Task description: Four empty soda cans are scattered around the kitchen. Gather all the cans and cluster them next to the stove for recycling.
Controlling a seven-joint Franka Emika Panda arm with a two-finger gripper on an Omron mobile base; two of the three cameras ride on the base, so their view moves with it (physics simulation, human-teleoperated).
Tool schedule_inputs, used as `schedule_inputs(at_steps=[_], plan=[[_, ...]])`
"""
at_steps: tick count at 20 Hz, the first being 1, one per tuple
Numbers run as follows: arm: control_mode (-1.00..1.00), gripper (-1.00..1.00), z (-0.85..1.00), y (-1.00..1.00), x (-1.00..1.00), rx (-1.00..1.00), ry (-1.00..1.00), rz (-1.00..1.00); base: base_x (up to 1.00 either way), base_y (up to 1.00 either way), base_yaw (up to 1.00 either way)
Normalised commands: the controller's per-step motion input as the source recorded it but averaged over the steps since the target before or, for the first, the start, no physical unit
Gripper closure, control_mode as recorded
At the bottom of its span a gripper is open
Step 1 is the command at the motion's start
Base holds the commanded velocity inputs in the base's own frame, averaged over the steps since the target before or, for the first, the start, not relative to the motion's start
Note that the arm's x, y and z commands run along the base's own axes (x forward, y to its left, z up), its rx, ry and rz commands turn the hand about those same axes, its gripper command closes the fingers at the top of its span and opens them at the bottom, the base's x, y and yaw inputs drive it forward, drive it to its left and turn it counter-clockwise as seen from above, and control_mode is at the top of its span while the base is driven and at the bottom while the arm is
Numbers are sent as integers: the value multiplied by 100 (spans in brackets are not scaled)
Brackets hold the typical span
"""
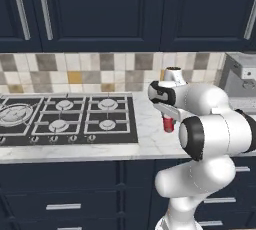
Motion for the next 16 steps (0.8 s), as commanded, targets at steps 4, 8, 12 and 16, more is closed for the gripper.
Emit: schedule_inputs(at_steps=[4, 8, 12, 16], plan=[[100, 100, 0, 0, 0, 0, 0, 0, 54, 15, -3], [100, 100, 0, 0, 0, 0, 0, 0, 45, 41, -8], [100, 100, 0, 0, 0, 0, 0, 0, 34, 37, -5], [100, 100, 0, 0, 0, 0, 0, 0, 16, 12, 0]])
